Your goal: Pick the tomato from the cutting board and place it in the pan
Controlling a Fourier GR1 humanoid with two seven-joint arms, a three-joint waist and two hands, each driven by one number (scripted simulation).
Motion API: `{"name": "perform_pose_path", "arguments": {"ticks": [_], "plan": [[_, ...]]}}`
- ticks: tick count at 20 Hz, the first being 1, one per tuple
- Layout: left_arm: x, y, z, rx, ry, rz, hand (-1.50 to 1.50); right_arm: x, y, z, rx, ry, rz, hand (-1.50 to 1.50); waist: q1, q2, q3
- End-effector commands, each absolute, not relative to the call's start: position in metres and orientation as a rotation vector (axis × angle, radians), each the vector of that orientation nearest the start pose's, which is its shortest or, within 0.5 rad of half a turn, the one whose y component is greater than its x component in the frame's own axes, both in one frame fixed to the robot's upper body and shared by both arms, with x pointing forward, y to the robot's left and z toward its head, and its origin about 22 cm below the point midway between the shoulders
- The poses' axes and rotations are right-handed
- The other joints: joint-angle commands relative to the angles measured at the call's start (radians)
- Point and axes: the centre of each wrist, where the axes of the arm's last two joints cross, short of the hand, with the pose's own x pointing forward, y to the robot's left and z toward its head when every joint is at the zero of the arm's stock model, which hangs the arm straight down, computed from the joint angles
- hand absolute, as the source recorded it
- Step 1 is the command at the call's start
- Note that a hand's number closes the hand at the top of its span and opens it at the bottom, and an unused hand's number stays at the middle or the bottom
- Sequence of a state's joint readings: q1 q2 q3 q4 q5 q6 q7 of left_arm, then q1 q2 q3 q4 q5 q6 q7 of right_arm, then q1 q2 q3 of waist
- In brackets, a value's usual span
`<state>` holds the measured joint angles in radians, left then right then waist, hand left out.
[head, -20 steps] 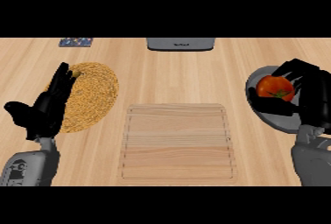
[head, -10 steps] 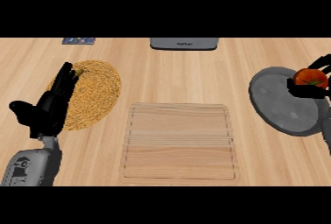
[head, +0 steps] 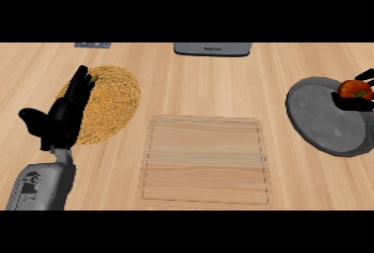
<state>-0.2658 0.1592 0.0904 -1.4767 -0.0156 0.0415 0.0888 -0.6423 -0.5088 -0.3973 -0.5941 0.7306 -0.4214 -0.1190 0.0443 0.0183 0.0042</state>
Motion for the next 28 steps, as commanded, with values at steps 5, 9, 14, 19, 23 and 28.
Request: {"name": "perform_pose_path", "arguments": {"ticks": [5, 9, 14, 19, 23, 28], "plan": [[0.301, 0.26, 0.054, 0.162, -1.658, -0.081, 0.0, 0.349, -0.435, 0.016, -0.843, -1.247, 0.239, -1.5, 0.012, 0.004, 0.002], [0.304, 0.269, 0.046, 0.18, -1.64, -0.086, 0.0, 0.356, -0.421, 0.008, -0.861, -1.309, 0.26, -1.5, 0.003, 0.003, 0.0], [0.301, 0.262, 0.052, 0.175, -1.629, -0.07, 0.0, 0.345, -0.435, 0.007, -0.876, -1.514, 0.057, -1.5, -0.014, -0.005, 0.0], [0.307, 0.269, 0.056, 0.195, -1.604, -0.028, 0.0, 0.323, -0.457, 0.0, -0.756, -1.583, -0.076, -1.5, -0.038, -0.014, -0.003], [0.29, 0.272, 0.048, 0.222, -1.603, -0.035, 0.0, 0.298, -0.491, 0.012, -0.568, -1.658, -0.091, -1.5, -0.06, -0.025, -0.005], [0.281, 0.278, 0.051, 0.234, -1.596, -0.014, 0.0, 0.245, -0.517, -0.001, -0.49, -1.702, -0.054, -1.5, -0.089, -0.038, -0.008]]}}
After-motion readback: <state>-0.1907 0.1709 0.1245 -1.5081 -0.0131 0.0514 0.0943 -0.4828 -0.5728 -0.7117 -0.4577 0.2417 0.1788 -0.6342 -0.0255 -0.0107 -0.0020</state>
